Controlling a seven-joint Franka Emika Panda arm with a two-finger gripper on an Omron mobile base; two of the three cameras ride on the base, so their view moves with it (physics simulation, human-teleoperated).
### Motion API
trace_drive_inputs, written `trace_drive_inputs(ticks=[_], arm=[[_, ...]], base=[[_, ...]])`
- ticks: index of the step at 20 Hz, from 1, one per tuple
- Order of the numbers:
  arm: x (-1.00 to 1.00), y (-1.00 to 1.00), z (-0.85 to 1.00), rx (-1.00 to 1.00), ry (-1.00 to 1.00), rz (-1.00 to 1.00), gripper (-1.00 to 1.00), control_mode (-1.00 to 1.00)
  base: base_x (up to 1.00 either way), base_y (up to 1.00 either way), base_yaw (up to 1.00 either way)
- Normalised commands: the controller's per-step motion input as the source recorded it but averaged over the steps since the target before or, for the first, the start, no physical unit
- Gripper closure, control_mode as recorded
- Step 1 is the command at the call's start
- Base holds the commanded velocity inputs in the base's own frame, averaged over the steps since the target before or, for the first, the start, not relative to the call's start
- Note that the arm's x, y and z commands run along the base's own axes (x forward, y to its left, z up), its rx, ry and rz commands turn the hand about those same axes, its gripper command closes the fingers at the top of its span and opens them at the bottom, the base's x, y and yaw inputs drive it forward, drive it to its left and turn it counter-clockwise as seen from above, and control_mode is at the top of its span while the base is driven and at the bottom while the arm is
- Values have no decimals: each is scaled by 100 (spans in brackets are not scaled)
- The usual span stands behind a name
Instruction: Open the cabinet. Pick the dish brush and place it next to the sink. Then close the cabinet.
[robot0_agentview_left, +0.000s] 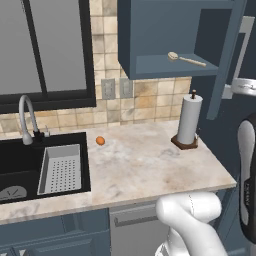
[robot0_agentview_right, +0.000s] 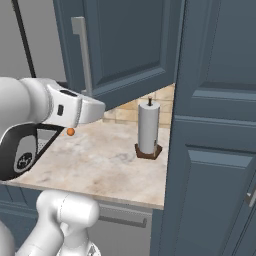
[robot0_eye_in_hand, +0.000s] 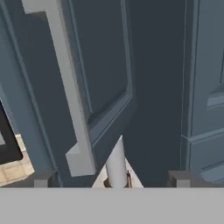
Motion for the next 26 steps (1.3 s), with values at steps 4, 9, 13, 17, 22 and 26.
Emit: trace_drive_inputs(ticks=[4, 9, 13, 17, 22, 26], arm=[[-42, 56, 15, 0, 0, 4, -100, -100], [-5, 97, 0, -10, 0, 0, -100, -100], [0, 100, 0, -15, 0, 0, -100, -100], [0, 90, 0, -17, 0, 0, -100, -100], [1, 36, 0, -20, 0, -9, -100, -100], [15, 1, 0, -27, 3, -18, -100, -100]], base=[[0, 0, 0], [0, 0, 0], [0, 0, 0], [0, 0, 0], [0, 0, 0], [0, 0, 0]])
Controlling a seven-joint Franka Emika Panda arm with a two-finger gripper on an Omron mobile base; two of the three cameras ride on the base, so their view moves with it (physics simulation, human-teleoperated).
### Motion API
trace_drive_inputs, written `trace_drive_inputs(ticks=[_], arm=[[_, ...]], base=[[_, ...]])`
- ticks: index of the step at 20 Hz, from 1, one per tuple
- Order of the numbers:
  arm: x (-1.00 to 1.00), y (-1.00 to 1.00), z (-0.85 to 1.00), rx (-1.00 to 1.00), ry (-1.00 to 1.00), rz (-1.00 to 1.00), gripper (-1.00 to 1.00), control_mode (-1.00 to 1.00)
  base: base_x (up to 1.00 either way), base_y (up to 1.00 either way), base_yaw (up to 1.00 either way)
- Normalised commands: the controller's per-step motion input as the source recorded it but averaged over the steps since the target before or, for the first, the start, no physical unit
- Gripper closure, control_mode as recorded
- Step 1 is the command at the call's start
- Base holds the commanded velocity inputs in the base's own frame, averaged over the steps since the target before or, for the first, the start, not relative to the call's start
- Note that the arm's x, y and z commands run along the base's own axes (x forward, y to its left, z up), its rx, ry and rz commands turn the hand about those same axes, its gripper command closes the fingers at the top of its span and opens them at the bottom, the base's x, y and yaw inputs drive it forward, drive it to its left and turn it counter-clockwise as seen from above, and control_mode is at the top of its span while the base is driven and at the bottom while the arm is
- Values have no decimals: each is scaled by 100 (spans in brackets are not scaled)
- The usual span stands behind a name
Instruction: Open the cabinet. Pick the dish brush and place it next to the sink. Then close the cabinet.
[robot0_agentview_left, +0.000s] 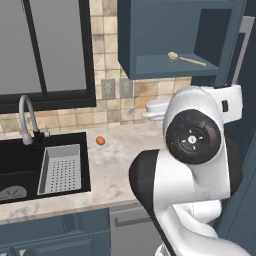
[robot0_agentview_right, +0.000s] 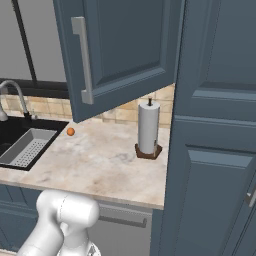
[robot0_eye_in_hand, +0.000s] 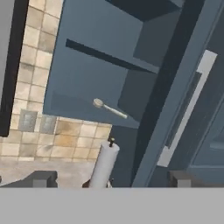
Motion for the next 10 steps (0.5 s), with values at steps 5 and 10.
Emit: trace_drive_inputs(ticks=[5, 10], arm=[[18, -6, -2, -30, 12, -17, -100, -100], [18, -10, -6, -28, 14, -14, -100, -100]], base=[[0, 0, 0], [0, 0, 0]])
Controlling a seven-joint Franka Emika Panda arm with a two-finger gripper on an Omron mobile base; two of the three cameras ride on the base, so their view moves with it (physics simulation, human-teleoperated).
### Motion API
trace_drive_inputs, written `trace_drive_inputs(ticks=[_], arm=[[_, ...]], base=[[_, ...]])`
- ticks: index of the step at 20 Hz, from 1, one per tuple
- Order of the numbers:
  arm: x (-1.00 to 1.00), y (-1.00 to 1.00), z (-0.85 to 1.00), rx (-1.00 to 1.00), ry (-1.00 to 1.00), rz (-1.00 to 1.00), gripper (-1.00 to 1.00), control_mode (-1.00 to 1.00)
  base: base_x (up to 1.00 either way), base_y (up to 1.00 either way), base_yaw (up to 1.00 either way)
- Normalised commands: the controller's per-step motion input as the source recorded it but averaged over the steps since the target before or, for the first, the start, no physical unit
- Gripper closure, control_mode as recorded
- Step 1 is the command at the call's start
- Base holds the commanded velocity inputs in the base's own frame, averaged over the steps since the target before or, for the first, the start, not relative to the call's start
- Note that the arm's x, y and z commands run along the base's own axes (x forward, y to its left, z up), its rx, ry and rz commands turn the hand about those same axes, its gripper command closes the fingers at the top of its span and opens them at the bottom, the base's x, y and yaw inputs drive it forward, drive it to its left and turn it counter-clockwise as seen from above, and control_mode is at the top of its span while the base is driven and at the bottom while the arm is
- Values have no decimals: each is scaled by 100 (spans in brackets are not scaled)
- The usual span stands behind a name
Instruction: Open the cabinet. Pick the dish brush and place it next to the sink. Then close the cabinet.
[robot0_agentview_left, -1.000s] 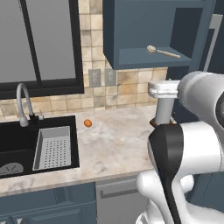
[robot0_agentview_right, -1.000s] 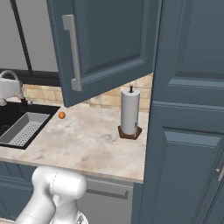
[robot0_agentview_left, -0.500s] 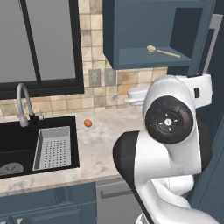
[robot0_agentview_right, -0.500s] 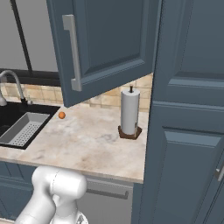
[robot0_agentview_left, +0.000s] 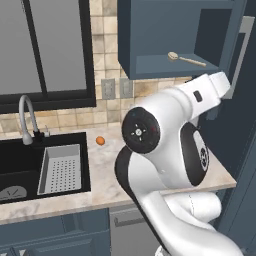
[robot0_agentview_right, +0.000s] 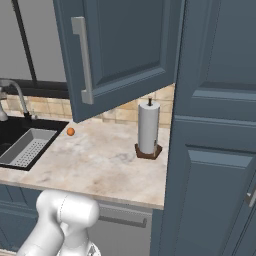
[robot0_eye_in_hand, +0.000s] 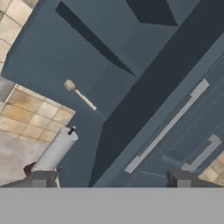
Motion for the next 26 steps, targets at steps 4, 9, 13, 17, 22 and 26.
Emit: trace_drive_inputs(ticks=[4, 9, 13, 17, 22, 26], arm=[[30, 0, -12, -17, 4, -8, -100, -100], [24, -7, -15, -12, 0, -5, -100, -100], [17, -17, -22, -12, 0, -5, -100, -100], [10, -26, -11, -9, 0, -3, -100, -100], [6, -33, 0, -7, 0, -3, -100, -100], [0, -29, 0, -3, 0, -2, -100, -100]], base=[[0, 0, 0], [0, 0, 0], [0, 0, 0], [0, 0, 0], [0, 0, 0], [0, 0, 0]])
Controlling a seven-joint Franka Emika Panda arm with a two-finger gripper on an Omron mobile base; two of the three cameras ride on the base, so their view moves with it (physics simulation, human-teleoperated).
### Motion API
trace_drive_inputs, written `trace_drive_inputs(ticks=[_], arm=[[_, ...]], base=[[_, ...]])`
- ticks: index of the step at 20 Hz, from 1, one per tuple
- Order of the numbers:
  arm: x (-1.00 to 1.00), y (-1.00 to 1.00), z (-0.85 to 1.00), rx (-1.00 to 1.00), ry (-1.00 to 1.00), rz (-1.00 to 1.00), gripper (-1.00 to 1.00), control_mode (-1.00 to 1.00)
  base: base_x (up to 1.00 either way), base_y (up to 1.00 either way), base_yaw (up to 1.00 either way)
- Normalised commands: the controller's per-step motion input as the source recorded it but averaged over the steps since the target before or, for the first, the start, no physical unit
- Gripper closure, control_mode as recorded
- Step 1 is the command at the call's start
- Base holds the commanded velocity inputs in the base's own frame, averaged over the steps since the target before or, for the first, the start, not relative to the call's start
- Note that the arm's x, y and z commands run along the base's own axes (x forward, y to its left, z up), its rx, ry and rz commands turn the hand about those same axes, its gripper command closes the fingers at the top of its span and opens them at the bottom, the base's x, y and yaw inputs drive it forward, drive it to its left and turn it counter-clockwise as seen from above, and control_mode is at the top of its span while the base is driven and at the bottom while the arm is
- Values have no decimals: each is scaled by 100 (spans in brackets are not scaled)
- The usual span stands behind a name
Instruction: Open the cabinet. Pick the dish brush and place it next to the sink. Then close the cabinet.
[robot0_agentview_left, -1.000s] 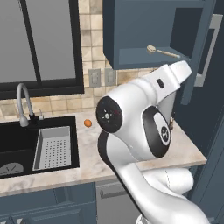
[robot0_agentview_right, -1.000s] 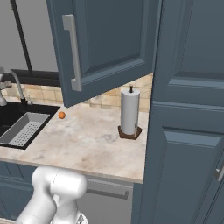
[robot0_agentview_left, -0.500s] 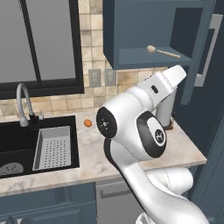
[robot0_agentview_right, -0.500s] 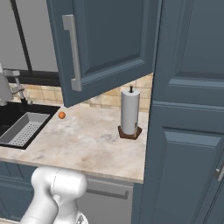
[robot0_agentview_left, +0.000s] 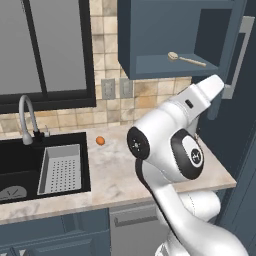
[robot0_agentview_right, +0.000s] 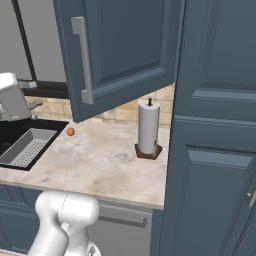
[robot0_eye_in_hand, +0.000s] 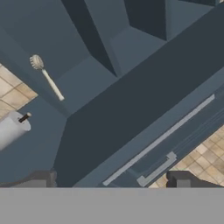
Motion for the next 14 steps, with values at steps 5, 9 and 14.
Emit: trace_drive_inputs(ticks=[5, 9, 14], arm=[[2, -25, 0, 0, 0, 0, -100, -100], [18, -17, 0, 0, 0, 0, -100, -100], [28, 0, 0, -1, 0, 0, -100, -100]], base=[[0, 0, 0], [0, 0, 0], [0, 0, 0]])
